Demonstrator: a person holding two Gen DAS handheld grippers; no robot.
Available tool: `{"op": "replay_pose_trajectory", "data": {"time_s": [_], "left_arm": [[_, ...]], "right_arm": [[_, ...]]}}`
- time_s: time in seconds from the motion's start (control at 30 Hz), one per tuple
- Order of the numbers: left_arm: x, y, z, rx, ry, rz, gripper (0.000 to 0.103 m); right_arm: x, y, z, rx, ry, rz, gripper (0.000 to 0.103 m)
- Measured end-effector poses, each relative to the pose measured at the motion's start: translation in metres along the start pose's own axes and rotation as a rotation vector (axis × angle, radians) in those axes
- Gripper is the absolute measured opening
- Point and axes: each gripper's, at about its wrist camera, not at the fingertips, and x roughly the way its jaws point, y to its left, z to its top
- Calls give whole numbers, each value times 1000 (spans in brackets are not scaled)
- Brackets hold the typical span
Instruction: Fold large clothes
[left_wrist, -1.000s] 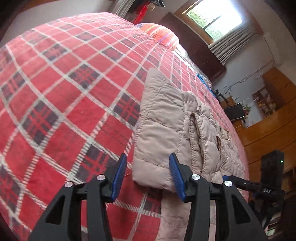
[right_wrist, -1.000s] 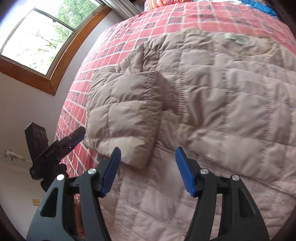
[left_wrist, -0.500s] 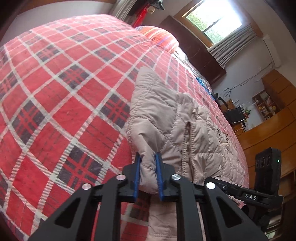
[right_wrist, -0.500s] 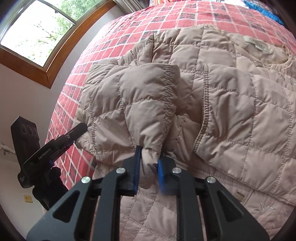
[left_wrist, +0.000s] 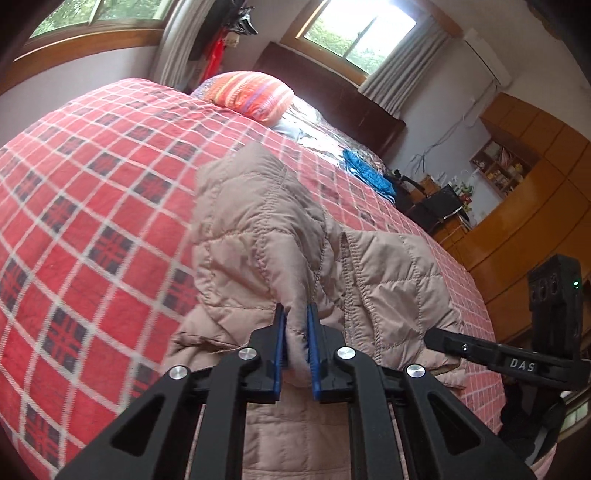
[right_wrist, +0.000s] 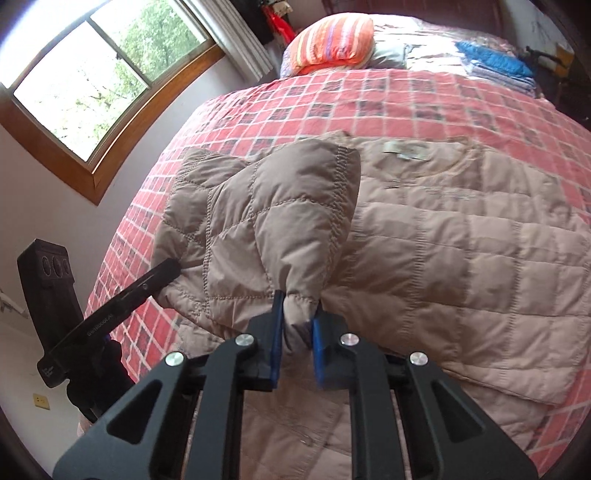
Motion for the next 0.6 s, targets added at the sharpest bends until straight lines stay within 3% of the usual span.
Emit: {"op": "replay_pose_trajectory", "data": {"time_s": [0.23, 0.5, 0.6], "left_arm": [[45, -19, -17, 44, 67, 64, 12], [69, -10, -27, 53, 130, 106, 16], [69, -10, -28, 59, 135, 112, 20]], "right_arm": [[17, -49, -14, 74, 38, -47, 13], [53, -69, -20, 123, 96, -70, 14], [52, -70, -21, 128, 98, -67, 21]]}}
